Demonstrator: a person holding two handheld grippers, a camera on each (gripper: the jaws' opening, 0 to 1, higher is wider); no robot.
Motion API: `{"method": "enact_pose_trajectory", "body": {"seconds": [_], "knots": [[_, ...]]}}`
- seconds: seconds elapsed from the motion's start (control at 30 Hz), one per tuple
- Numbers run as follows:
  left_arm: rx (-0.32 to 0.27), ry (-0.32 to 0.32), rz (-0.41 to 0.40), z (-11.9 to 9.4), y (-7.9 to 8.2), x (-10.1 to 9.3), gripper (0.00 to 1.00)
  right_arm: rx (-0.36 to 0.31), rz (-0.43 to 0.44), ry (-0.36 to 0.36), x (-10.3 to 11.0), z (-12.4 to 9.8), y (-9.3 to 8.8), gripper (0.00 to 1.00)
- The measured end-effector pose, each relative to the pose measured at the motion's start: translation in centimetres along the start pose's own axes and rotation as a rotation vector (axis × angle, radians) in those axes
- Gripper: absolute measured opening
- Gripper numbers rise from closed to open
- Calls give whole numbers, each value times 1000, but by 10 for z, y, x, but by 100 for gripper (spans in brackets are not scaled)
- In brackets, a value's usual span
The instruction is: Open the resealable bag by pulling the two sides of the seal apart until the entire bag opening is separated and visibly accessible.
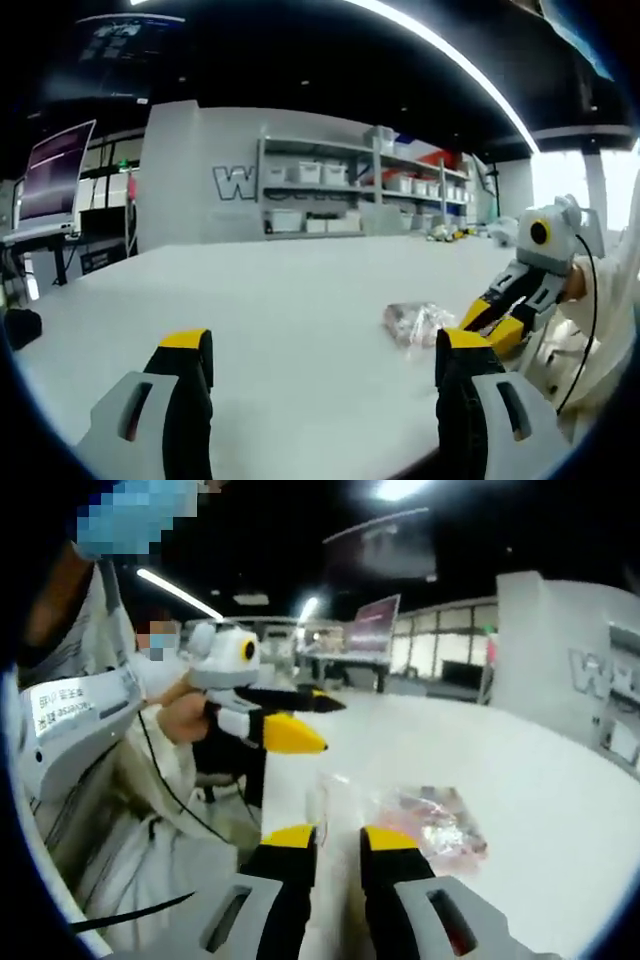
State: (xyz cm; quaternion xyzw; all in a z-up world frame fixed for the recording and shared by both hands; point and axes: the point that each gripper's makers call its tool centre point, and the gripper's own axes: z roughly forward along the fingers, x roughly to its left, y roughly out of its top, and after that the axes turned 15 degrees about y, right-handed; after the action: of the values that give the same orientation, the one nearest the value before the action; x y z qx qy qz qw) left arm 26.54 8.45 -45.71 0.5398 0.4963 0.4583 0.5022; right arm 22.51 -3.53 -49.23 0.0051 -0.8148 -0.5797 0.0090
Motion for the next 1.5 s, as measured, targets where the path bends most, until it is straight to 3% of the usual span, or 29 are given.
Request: {"method": "enact_pose_trajectory", "body": {"seconds": [0.17,0.43,0.57,0.7,0.87,0.93,1.07,1.37,1.5], "knots": [[-1,0,-8,0,0,1,91,7,-3,0,7,-4,2,17],[-26,-14,-20,-2,7,-2,91,-108,39,-15,16,-11,30,17],[-19,-19,-30,-2,4,-4,91,-125,-6,-75,15,-14,44,17],[-15,-22,-21,-2,2,-6,91,-22,-105,-126,16,-8,40,17],[-15,-29,-31,-5,1,-7,91,177,-246,-136,18,7,30,16],[-17,-35,-30,-7,1,-8,91,222,-283,-133,18,13,29,16],[-25,-35,-34,-9,3,-6,91,230,-282,-126,14,16,33,15],[-36,-53,-50,-13,5,-10,91,304,-261,-122,8,15,17,14],[-33,-58,-55,-14,4,-11,91,309,-269,-134,6,14,19,13]]}}
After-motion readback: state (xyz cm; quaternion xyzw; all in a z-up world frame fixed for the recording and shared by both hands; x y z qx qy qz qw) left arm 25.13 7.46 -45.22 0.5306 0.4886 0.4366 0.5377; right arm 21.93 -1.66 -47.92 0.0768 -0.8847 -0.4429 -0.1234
